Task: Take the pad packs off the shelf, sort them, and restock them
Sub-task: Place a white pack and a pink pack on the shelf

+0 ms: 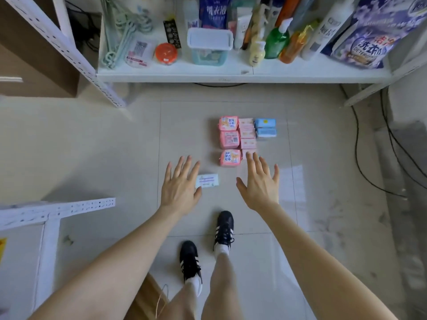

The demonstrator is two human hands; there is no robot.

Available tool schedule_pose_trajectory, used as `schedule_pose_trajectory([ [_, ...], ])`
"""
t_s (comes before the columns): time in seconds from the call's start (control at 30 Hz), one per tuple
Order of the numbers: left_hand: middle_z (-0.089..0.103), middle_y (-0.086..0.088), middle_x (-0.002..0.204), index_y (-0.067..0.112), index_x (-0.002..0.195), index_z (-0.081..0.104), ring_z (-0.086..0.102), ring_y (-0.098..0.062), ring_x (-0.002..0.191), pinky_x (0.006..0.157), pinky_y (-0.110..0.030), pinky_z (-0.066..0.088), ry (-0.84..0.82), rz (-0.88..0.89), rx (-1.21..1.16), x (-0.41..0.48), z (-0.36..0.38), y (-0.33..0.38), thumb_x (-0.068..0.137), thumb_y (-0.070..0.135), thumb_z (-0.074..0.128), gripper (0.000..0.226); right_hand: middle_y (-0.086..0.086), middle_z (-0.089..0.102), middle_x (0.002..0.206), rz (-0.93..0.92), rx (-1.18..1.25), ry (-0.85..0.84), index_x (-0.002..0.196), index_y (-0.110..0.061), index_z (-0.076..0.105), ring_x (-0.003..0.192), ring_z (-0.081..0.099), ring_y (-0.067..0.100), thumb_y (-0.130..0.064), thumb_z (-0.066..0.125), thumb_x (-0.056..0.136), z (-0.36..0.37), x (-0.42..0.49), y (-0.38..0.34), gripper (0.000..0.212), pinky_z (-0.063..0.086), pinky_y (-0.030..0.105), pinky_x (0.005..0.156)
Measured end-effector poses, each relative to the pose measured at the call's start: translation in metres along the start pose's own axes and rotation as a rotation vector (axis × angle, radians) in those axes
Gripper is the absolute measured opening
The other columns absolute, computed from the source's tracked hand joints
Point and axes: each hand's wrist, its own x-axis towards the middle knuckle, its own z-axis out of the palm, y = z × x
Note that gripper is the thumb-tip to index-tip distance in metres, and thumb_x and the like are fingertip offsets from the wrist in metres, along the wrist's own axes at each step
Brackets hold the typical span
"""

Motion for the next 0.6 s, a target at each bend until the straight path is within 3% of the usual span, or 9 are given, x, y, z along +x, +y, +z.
schedule_pose_trajectory([
  [0.3, 0.007, -0.005, 0.162, 0.02, 0.153, 0.01, 0.004, -0.023, 0.149, 0.12, -0.048, 0.002, -0.117, -0.096, -0.021, 0.065, 0.116, 0.003, 0.093, 0.046, 0.045, 0.075, 0.005, 0.017, 0.16, -0.048, 0.0, -0.111, 0.153, -0.016, 0.004, 0.146, 0.015, 0.022, -0.05, 0.041, 0.094, 0.112, 0.084, 0.033, 0.078, 0.006, 0.053, 0.116],
  [0.6, 0.012, -0.007, 0.161, 0.019, 0.153, 0.012, 0.006, -0.025, 0.149, 0.119, -0.049, 0.003, -0.205, -0.07, -0.032, 0.124, 0.263, -0.007, 0.091, 0.048, 0.049, 0.077, 0.005, 0.015, 0.161, -0.087, -0.026, -0.17, 0.154, -0.017, 0.004, 0.147, 0.012, 0.022, -0.052, 0.041, 0.093, 0.254, 0.166, 0.049, 0.079, 0.008, 0.053, 0.116],
])
